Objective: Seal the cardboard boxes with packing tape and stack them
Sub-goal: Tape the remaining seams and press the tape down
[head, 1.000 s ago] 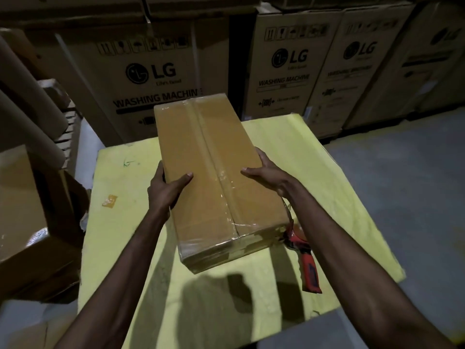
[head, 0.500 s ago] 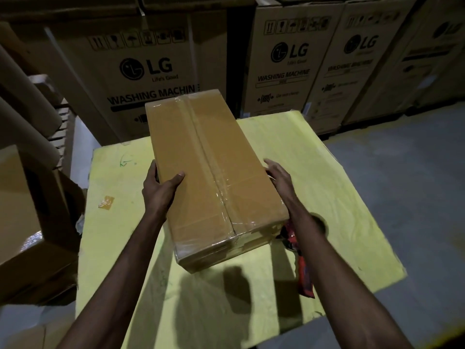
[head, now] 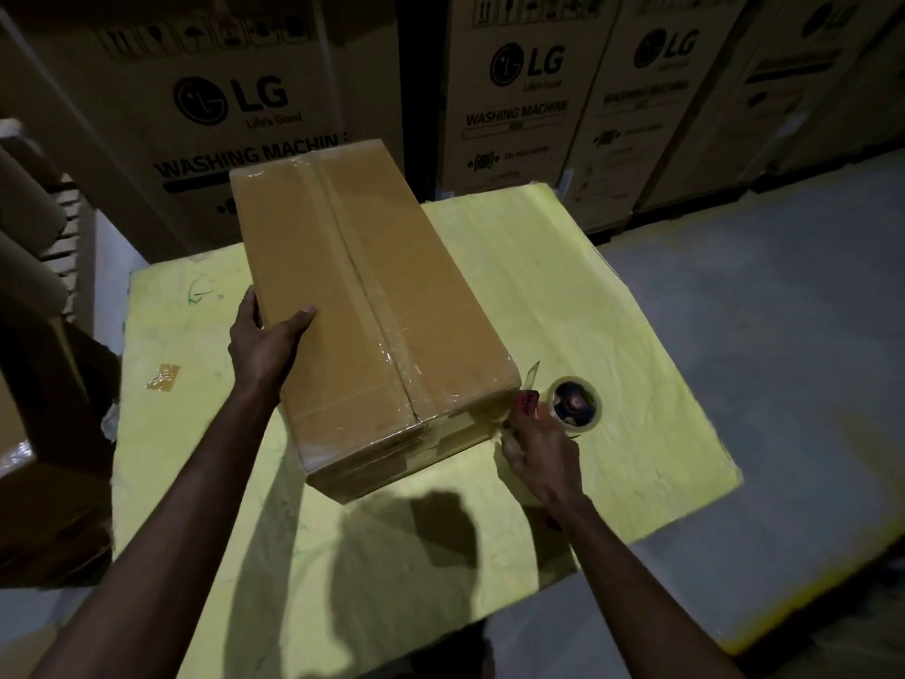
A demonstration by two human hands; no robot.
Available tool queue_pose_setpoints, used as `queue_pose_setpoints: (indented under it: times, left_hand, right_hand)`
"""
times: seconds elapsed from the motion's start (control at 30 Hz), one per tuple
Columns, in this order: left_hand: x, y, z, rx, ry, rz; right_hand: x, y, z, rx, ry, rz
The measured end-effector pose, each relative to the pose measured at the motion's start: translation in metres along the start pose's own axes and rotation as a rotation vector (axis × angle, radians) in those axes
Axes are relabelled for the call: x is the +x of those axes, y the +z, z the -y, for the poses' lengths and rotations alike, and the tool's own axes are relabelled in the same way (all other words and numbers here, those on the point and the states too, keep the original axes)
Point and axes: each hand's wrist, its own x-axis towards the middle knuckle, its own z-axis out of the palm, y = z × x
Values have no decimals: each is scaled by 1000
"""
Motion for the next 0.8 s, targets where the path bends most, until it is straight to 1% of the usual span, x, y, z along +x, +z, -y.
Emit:
queue_pose_setpoints:
  times: [0.1,0.2,0.47,0.67,0.8]
  left_hand:
    - [0,0,0,-1,-4,-8]
    - [-3,2,-2,-5,10,-9]
    - [-5,3,-3,-15,7,-17]
    - [-4,0,-3,-22,3,-4]
    - [-4,1,-3,-30,6,6]
  right_hand:
    - [1,3,1,-36,26,18]
    - [5,0,2,-52,2,29]
    - [1,-6,-14,-36,-144,61]
    - [-4,-8,-22,-28,-325,84]
    - [-25,-10,-25,22,-305,60]
